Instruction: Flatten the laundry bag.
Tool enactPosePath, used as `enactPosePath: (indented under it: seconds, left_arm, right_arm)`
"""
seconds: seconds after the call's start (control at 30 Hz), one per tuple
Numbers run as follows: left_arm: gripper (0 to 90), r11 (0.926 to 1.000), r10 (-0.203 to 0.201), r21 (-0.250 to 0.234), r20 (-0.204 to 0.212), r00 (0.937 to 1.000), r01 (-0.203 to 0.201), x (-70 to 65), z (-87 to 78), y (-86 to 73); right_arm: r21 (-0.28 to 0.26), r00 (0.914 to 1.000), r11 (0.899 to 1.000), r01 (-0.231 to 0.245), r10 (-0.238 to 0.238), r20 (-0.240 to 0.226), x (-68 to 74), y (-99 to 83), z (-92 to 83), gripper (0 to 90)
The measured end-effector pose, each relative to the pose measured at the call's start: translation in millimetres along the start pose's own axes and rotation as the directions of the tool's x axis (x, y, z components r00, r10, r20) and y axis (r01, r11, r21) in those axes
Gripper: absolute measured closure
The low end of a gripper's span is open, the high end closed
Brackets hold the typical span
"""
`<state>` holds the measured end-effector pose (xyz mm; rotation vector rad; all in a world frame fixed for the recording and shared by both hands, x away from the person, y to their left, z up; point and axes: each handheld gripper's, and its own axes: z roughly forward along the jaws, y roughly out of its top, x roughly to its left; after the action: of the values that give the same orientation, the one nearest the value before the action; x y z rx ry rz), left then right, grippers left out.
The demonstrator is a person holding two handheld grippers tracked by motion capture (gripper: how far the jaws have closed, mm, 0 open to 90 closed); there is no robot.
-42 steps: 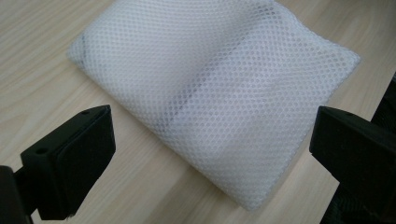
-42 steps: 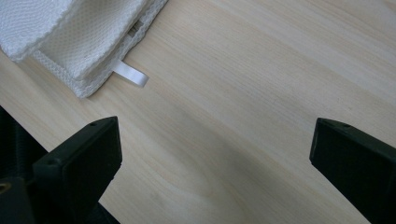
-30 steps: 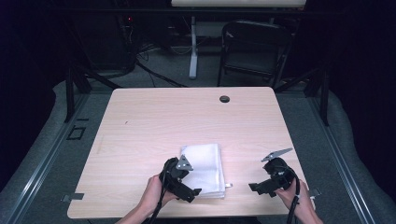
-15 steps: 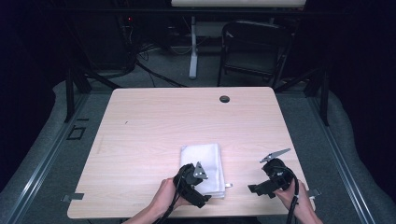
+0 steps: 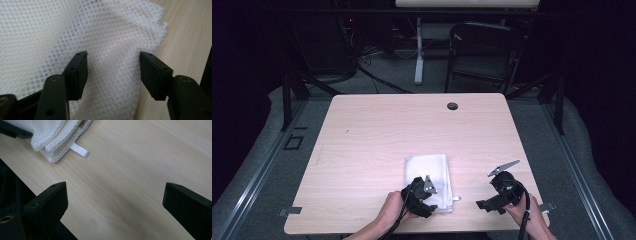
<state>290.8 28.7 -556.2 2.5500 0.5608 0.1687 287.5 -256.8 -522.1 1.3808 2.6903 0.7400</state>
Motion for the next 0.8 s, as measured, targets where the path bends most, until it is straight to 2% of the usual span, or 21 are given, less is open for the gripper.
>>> enactPosePath:
  seconds: [0.03, 0.17, 0.37, 0.47, 0.53, 0.57, 0.6, 0.73, 0.77, 0.8]
  left_arm:
    - [46.3, 1.0, -0.004, -0.005, 0.018, 0.9998, 0.004, 1.4, -0.6, -0.5]
    - [56.0, 0.9997, -0.016, -0.019, 0.027, 0.9995, 0.017, 5.0, -1.2, -1.6]
    - [67.2, 0.9996, -0.017, -0.022, 0.014, 0.9998, 0.017, 8.7, -0.6, -2.8]
    - [69.8, 0.9997, -0.013, -0.022, 0.009, 0.9999, 0.013, 8.9, -0.9, -2.8]
    - [74.4, 0.9996, -0.008, -0.028, 0.001, 1.0, 0.008, 9.8, -1.2, -3.6]
    - [76.6, 0.9995, -0.009, -0.03, 0.012, 0.9999, 0.009, 10.4, -1.2, -3.9]
    - [77.8, 0.9995, -0.011, -0.031, 0.011, 0.9999, 0.011, 10.6, -1.1, -4.1]
    - [79.9, 0.9994, -0.003, -0.034, 0.006, 1.0, 0.004, 10.1, -1.6, -4.0]
    - [80.7, 0.9991, -0.006, -0.041, 0.007, 1.0, 0.007, 10.7, -2.2, -4.7]
    - [81.0, 0.9989, -0.008, -0.046, 0.011, 0.9999, 0.008, 11.2, -2.7, -5.2]
  right_arm:
    - [0.005, 1.0, 1.0, 0.005, -0.005, 0.006, 0.1, 0.0, 0.4, 6.0]
    - [0.009, 0.9999, 1.0, 0.012, -0.012, 0.008, 0.5, 0.4, 2.0, 6.7]
    - [0.019, 0.9998, 1.0, 0.019, -0.019, -0.006, 3.1, 1.6, 3.4, 8.5]
    - [0.021, 0.9996, 0.999, 0.025, -0.025, 0.012, 4.2, 2.0, 3.8, 10.3]
    - [-0.005, 0.9998, 1.0, 0.015, -0.015, -0.009, 7.9, 2.9, 6.4, 12.8]
    - [0.008, 0.9993, 0.999, 0.037, -0.037, 0.003, 8.7, 4.1, 6.6, 13.1]
    - [0.006, 0.9989, 0.999, 0.043, -0.043, -0.019, 9.9, 4.8, 7.2, 13.3]
    - [0.015, 0.9979, 0.998, 0.063, -0.063, -0.016, 14.5, 7.5, 9.3, 14.6]
    - [0.015, 0.9972, 0.997, 0.075, -0.075, 0.001, 17.9, 10.3, 12.7, 17.6]
    - [0.015, 0.9969, 0.997, 0.079, -0.079, -0.002, 19.6, 11.8, 13.7, 19.9]
